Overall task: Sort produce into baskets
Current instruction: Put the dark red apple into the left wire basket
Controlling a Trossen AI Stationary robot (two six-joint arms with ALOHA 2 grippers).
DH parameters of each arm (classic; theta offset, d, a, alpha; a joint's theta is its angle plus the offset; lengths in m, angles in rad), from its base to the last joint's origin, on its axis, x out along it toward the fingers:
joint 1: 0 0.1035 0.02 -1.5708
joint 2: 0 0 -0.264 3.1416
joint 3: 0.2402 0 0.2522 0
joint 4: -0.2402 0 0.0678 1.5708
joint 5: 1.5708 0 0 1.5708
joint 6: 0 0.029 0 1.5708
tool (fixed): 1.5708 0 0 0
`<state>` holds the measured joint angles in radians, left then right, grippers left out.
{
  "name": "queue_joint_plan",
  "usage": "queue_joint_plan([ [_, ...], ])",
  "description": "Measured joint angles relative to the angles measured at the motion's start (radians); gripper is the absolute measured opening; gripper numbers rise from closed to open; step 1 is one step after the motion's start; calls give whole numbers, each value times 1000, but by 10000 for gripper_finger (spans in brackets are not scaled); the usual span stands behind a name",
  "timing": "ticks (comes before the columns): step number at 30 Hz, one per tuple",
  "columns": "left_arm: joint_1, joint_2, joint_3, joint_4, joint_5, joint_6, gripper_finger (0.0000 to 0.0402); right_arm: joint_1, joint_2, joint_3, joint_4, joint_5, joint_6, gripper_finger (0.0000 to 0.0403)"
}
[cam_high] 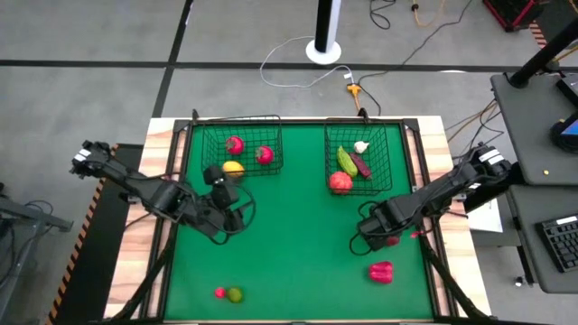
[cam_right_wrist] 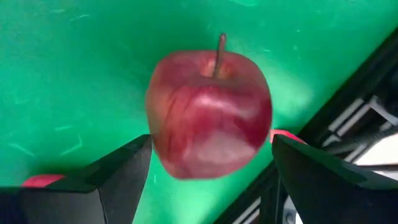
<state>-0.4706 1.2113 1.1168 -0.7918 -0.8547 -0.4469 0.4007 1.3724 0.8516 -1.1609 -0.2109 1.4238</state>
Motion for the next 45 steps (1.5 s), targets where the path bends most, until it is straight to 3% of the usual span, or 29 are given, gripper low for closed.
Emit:
queue_joint_plan([
  [12, 1, 69, 0, 8, 0, -15, 278, -2, -3, -74, 108, 23, -30, 322],
  [25, 0, 137, 0, 14, 0, -31, 278, -2, -7, -72, 147, 65, -56, 274],
  [31, -4, 164, -7, 51, 49, -30, 277, -3, -40, -14, 276, 224, -91, 276],
  [36, -4, 201, -94, 258, 271, 81, 267, -2, -45, 32, 545, 378, -279, 275],
  [45, -4, 199, -307, 969, 441, 289, 258, -2, 13, 17, 1119, 683, -911, 279],
])
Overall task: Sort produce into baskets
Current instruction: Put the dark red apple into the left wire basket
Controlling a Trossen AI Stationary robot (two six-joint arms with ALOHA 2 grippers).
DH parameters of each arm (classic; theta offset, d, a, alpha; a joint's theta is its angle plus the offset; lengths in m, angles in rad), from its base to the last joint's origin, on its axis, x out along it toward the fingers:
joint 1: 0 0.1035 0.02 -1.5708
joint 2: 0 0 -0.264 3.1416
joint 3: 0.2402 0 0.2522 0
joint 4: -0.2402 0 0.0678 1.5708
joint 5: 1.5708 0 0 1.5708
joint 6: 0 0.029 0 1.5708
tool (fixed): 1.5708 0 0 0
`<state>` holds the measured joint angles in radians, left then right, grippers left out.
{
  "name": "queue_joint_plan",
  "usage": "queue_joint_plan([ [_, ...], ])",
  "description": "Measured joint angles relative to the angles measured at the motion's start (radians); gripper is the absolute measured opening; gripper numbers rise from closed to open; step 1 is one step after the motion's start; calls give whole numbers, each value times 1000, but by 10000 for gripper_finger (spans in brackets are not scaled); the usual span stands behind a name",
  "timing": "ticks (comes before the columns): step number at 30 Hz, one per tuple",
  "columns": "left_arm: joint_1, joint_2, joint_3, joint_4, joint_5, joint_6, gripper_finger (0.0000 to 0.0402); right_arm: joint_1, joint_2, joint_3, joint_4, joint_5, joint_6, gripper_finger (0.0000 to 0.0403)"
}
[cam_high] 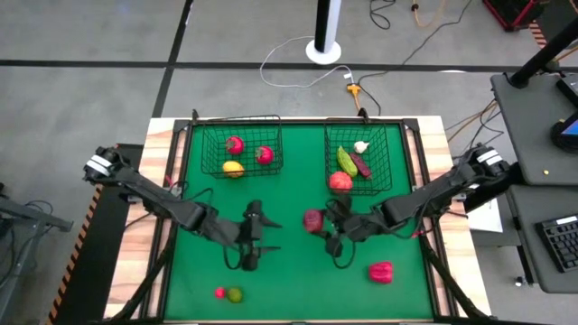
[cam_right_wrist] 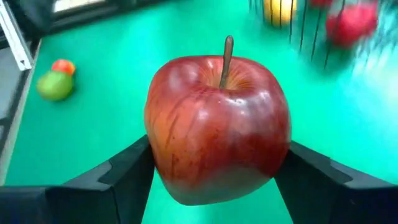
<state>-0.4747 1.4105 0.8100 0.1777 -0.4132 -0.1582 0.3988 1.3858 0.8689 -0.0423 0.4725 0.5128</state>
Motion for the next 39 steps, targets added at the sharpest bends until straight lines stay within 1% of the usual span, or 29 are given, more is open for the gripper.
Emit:
queue_joint_plan([
  [2, 0, -3, -48, 146, 24, 19, 258, 0, 29, -13, 120, 32, -124, 279],
  [5, 0, -4, -105, 278, 33, 27, 258, 0, 76, -23, 312, 33, -319, 282],
  [7, 0, -8, -135, 340, 24, 27, 258, 0, 113, -23, 433, 28, -426, 282],
  [10, 1, -12, -165, 392, -31, 26, 258, 0, 166, -23, 553, 28, -529, 280],
  [14, 1, -35, -183, 413, -99, 27, 258, 0, 239, -23, 604, 28, -531, 282],
  [18, 1, -33, -196, 404, -112, 27, 263, 0, 304, -23, 682, 27, -528, 283],
  [21, 1, -26, -201, 404, -126, 3, 276, 0, 336, -21, 734, 26, -558, 282],
  [25, 7, -25, -208, 394, -139, -16, 303, 0, 345, -8, 741, 26, -588, 283],
  [29, 6, -11, -211, 398, -138, 16, 323, 0, 344, 4, 741, 26, -618, 281],
  [31, 4, 2, -211, 398, -114, 50, 328, 0, 344, 6, 739, 26, -630, 281],
  [35, 4, 18, -212, 409, -93, 108, 330, -2, 344, 9, 739, 26, -636, 283],
  [39, 9, 28, -199, 427, -66, 120, 331, -7, 344, 9, 737, 26, -628, 283],
])
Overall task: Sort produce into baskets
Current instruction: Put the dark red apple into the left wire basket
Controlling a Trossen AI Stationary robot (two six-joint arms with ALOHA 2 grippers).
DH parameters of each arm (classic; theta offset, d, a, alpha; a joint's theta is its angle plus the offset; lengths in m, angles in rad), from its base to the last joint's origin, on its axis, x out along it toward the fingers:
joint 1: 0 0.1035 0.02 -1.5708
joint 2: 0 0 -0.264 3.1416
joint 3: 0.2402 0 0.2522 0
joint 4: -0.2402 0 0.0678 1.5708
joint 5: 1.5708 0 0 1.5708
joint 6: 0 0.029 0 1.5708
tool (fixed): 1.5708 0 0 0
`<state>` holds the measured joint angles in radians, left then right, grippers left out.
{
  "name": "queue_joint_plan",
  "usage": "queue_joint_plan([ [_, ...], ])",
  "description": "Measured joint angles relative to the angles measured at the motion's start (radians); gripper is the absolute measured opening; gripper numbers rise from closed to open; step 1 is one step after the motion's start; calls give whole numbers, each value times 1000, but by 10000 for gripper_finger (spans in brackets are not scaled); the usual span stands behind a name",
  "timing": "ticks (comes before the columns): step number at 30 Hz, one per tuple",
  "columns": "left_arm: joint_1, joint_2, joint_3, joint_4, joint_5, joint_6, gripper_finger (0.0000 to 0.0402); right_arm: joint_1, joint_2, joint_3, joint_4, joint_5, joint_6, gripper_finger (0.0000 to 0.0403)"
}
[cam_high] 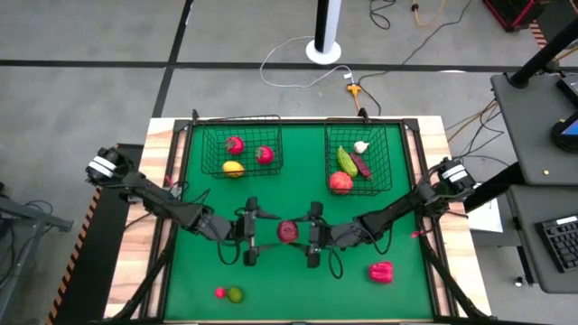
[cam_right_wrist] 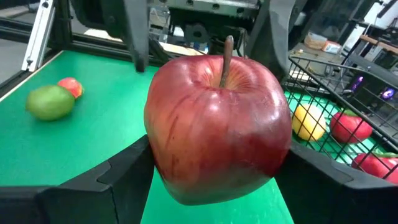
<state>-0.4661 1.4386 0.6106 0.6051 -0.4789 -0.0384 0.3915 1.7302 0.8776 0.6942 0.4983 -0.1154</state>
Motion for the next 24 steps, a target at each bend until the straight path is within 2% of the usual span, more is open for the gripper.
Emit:
queue_joint_plan([
  [5, 2, 39, 11, 15, -8, 13, 331, -11, 2, 0, -10, -1, 1, 281],
  [12, 6, 135, 11, 159, -16, 38, 331, -13, 2, -1, -11, -9, 12, 284],
  [16, 9, 152, 11, 183, -21, 39, 324, -14, 2, -1, -13, -9, 12, 281],
  [19, 10, 162, 11, 185, -43, 37, 307, -14, 2, -1, -17, -11, 10, 284],
  [24, 10, 165, 11, 197, -50, 30, 255, -14, 2, -1, -21, -15, 23, 296],
])
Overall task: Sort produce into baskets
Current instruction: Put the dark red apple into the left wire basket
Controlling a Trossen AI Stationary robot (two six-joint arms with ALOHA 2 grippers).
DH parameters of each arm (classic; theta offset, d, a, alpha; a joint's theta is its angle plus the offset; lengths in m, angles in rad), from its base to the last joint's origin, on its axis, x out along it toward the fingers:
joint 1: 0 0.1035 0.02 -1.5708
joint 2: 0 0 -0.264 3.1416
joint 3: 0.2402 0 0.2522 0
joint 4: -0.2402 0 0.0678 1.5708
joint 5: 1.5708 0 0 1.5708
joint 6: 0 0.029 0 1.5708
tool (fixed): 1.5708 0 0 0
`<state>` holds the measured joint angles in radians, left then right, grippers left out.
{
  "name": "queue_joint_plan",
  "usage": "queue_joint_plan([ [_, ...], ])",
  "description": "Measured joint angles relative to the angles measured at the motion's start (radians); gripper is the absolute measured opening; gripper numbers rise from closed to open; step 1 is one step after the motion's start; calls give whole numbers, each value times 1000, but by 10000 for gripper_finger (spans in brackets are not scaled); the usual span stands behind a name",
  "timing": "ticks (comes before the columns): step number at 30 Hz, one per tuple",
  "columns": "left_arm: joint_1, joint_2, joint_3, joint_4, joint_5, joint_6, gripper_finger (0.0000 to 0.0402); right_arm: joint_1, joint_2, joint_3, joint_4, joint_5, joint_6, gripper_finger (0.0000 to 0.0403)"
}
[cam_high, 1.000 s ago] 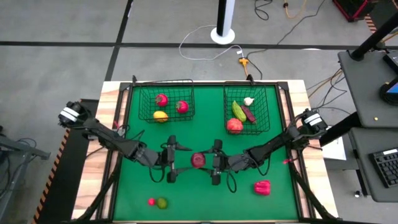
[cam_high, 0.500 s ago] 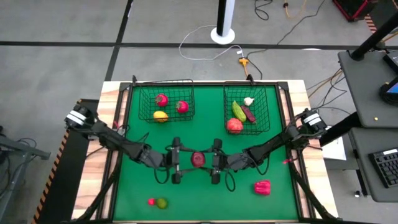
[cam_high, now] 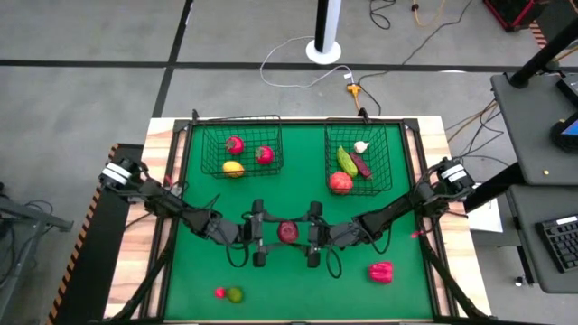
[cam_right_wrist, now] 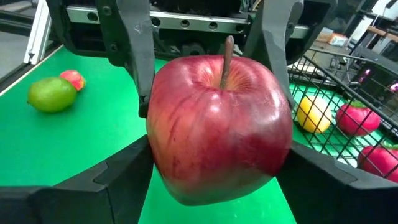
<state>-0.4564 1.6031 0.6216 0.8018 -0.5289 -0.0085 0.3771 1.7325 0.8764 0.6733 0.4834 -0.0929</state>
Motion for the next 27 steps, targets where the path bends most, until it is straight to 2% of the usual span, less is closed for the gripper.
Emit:
queue_joint_plan([
  [13, 2, -12, 0, -8, -8, -19, 254, -1, -11, 1, -35, 7, 102, 329],
  [19, 1, -15, 0, -7, -113, -24, 254, -7, -41, 1, -52, 17, 135, 325],
  [27, -2, -39, 1, -40, -158, -27, 255, -7, -81, 1, -73, 23, 182, 332],
])
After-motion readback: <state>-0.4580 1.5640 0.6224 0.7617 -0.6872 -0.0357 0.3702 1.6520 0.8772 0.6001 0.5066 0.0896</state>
